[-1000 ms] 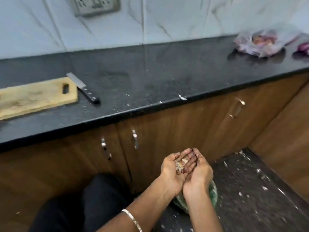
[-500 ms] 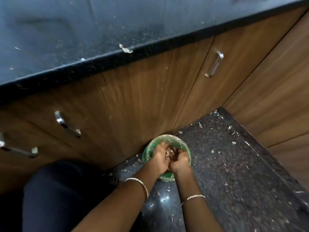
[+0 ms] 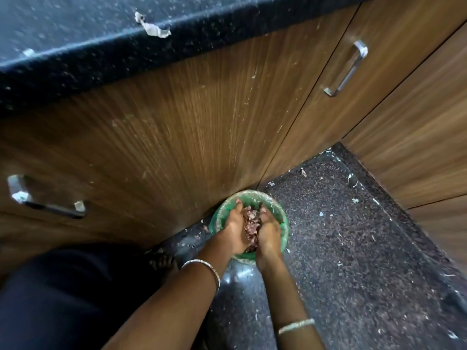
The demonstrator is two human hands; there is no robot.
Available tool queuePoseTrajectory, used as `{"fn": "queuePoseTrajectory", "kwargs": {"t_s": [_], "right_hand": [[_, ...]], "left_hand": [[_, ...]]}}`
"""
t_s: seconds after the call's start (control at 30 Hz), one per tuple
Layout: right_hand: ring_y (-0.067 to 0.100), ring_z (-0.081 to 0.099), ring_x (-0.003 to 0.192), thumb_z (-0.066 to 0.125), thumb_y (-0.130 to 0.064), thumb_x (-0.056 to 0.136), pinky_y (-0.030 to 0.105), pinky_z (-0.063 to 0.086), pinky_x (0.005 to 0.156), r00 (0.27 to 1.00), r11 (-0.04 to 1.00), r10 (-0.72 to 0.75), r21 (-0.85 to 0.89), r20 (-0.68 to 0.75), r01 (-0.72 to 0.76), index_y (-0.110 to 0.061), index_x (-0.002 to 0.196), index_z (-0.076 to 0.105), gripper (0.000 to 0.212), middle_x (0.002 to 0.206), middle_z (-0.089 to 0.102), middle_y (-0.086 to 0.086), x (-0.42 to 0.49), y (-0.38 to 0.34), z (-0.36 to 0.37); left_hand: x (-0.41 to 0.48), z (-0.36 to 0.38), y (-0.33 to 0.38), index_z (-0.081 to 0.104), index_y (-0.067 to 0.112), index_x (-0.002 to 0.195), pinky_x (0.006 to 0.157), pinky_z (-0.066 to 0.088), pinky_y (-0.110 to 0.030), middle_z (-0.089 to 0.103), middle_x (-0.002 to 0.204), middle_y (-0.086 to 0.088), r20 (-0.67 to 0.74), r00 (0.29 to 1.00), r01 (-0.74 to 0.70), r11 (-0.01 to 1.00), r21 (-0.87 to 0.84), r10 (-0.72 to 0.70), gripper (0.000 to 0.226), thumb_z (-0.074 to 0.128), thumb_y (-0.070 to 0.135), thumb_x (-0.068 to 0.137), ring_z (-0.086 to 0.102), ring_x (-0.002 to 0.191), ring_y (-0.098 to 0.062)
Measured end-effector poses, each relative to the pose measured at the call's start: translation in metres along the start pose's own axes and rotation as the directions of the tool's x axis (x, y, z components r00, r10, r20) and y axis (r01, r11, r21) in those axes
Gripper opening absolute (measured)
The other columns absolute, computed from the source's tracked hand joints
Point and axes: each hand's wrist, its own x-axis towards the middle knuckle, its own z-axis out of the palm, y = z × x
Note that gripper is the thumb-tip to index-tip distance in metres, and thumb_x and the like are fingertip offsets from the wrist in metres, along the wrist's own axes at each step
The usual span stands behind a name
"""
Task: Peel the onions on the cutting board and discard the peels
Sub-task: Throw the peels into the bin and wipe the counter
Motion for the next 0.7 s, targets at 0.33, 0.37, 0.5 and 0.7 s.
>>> {"fn": "queuePoseTrajectory", "kwargs": {"t_s": [0.33, 0.37, 0.5, 0.7], "right_hand": [[0.038, 0.036, 0.145, 0.009, -0.100, 0.069, 0.060, 0.025, 0.120, 0.998, 0.756, -0.008, -0.652, 0.062, 0.047, -0.037, 0.157, 0.029, 0.110, 0.160, 0.037, 0.013, 0.049, 0.048, -0.026], [0.040, 0.042, 0.141, 0.013, -0.099, 0.071, 0.056, 0.031, 0.118, 1.000, 0.784, 0.008, -0.620, 0.003, -0.004, -0.029, 0.157, 0.033, 0.112, 0.156, 0.041, 0.017, 0.048, 0.040, -0.028], [0.024, 0.045, 0.142, 0.037, -0.064, 0.098, 0.037, 0.033, 0.118, 0.928, 0.835, -0.363, -0.412, 0.088, 0.365, -0.026, 0.151, 0.043, 0.066, 0.153, 0.049, 0.004, -0.001, 0.014, -0.007], [0.009, 0.017, 0.153, 0.016, -0.074, 0.094, 0.040, 0.004, 0.126, 0.867, 0.642, -0.352, -0.583, 0.354, 0.499, -0.047, 0.153, 0.024, 0.064, 0.164, 0.027, -0.013, 0.000, 0.058, -0.011]], "left_hand": [[0.016, -0.021, 0.009, 0.030, 0.023, 0.158, 0.119, 0.021, -0.057, 0.041, 0.160, -0.009, 0.048, 0.999, -0.023, 0.999, -0.035, 0.024, 0.072, 0.023, 0.068, 0.102, 0.037, 0.146, -0.034], [0.006, -0.022, 0.009, 0.030, 0.025, 0.158, 0.115, 0.025, -0.058, 0.042, 0.159, -0.007, 0.035, 0.999, -0.017, 1.000, -0.023, 0.018, 0.073, 0.024, 0.070, 0.101, 0.042, 0.140, -0.034], [-0.001, -0.026, 0.009, 0.046, 0.018, 0.150, 0.096, 0.039, -0.044, 0.065, 0.127, -0.010, -0.042, 0.999, 0.002, 0.999, 0.040, 0.000, 0.069, 0.027, 0.064, 0.103, 0.061, 0.108, -0.030], [-0.012, -0.018, 0.011, 0.052, 0.010, 0.144, 0.115, 0.038, -0.044, 0.057, 0.143, -0.013, 0.034, 0.998, 0.058, 0.995, 0.079, -0.061, 0.070, 0.033, 0.064, 0.103, 0.051, 0.136, -0.033]]}}
